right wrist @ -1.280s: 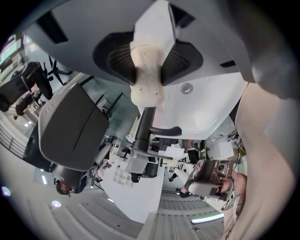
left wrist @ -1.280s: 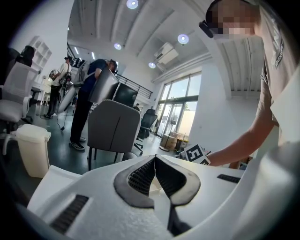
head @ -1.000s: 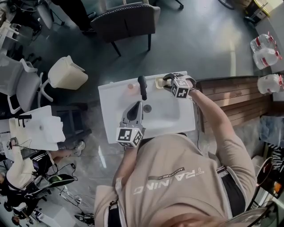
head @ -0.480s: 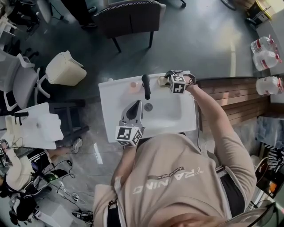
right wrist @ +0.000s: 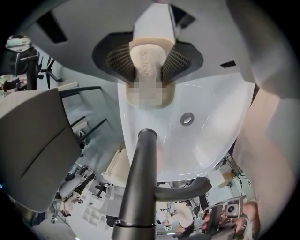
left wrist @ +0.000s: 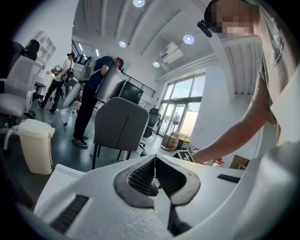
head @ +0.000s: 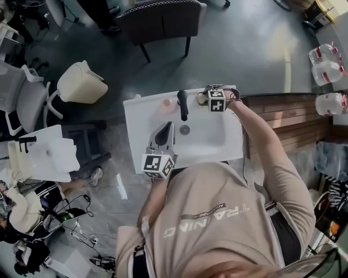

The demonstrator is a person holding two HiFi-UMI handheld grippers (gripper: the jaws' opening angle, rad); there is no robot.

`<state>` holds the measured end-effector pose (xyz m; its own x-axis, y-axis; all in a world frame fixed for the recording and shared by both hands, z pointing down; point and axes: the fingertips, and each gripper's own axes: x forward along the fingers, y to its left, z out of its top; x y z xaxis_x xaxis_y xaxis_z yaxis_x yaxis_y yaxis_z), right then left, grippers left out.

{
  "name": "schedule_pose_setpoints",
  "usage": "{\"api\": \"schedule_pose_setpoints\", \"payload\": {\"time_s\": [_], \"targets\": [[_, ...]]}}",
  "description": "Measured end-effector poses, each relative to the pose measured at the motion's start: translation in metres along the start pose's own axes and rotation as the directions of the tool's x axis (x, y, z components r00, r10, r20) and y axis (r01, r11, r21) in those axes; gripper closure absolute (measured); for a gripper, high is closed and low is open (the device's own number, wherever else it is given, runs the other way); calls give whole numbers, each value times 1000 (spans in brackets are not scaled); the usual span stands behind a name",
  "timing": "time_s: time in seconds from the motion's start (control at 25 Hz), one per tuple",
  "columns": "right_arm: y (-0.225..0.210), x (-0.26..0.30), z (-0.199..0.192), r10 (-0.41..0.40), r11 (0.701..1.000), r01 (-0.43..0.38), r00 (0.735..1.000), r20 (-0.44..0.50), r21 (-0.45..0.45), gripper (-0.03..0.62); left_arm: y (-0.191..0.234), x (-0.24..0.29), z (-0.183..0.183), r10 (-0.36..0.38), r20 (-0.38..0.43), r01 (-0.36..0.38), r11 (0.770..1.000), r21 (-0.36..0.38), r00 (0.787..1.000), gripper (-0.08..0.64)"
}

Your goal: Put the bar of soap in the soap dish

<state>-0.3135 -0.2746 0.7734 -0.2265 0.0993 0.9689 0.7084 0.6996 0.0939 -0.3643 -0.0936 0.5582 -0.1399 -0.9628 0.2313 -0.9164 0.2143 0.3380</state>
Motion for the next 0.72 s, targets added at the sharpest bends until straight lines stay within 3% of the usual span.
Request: {"api": "schedule_pose_setpoints", "payload": {"time_s": [0.28,0.48,0.72], "targets": [[-1,-1,4,-57,998,57,998,0,9,423,-1,-4,-6,-14,-13,15,1000,8,1000,549],[3,-13,5,-75,995,72,996,42,70,422,-8,-2,0,-50,-8,50,998,30,999,549],[14,-46,9,-172,978,160,981,94,132,436,-20,-8,2,-77,-8,77,996,44,997,549]]}}
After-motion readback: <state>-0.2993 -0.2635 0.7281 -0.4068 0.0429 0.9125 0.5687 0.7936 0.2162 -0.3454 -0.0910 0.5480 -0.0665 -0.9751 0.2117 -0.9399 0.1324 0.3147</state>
